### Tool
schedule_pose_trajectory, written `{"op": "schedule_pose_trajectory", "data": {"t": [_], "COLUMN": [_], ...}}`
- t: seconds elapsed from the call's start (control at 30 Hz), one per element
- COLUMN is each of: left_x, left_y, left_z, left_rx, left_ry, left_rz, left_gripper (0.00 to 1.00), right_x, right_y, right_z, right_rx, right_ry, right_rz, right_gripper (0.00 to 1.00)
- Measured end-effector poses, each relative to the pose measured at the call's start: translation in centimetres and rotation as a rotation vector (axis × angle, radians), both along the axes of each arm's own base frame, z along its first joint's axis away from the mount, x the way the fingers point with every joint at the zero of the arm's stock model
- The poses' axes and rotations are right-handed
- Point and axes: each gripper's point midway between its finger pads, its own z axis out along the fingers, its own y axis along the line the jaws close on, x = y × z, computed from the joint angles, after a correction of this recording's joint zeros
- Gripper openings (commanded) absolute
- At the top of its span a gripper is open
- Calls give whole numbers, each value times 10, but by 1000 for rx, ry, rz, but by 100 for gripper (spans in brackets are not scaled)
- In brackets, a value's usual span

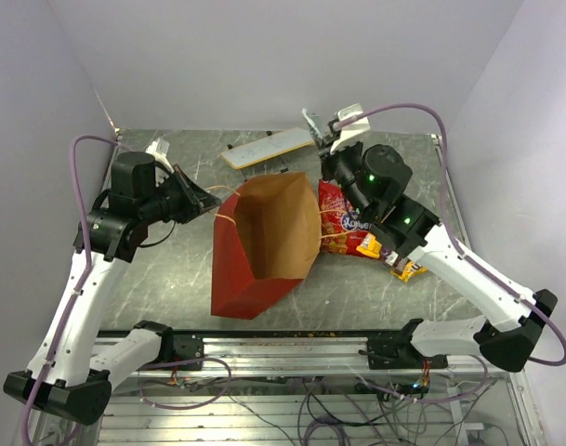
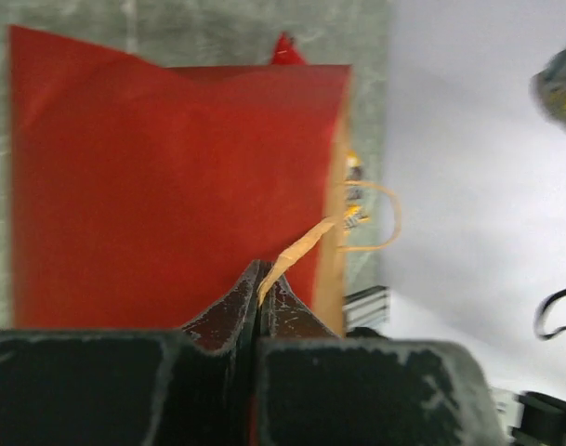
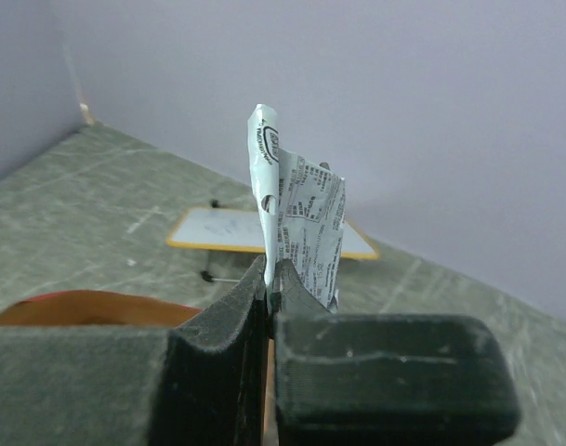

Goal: Take the snacks out of the paper bag
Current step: Adjust the paper bag at the center of the board.

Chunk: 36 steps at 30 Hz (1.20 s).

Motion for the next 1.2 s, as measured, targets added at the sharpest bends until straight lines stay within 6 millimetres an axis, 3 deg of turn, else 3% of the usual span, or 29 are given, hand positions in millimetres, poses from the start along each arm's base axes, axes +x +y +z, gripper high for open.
{"op": "schedule_pose_trajectory", "data": {"t": [0.23,0.33,0.6,0.8,0.9,1.0,1.13,1.2], "left_x": [-16,-21,-39,-42,-43,-46,-54,-57], "left_y": [35,51,81,96,104,111,119,122], "left_z": [-40,-42,-39,-22,-9,1,4,9], "left_rx": [219,291,384,421,431,437,449,456], "left_ry": [92,105,99,65,33,3,-8,-20], "left_rz": [68,112,213,281,321,357,384,395], "left_gripper": [8,9,28,39,47,63,95,100], "right_x": [42,51,50,35,28,20,12,10], "right_y": [-64,-91,-145,-154,-159,-165,-170,-170], "right_z": [-35,-62,-148,-216,-244,-266,-284,-290], "right_rx": [-61,-87,-141,-222,-262,-289,-304,-306], "right_ry": [124,195,430,616,689,741,783,793], "right_rz": [-197,-275,-424,-466,-499,-530,-545,-544], "right_gripper": [0,0,0,0,0,0,0,0]}}
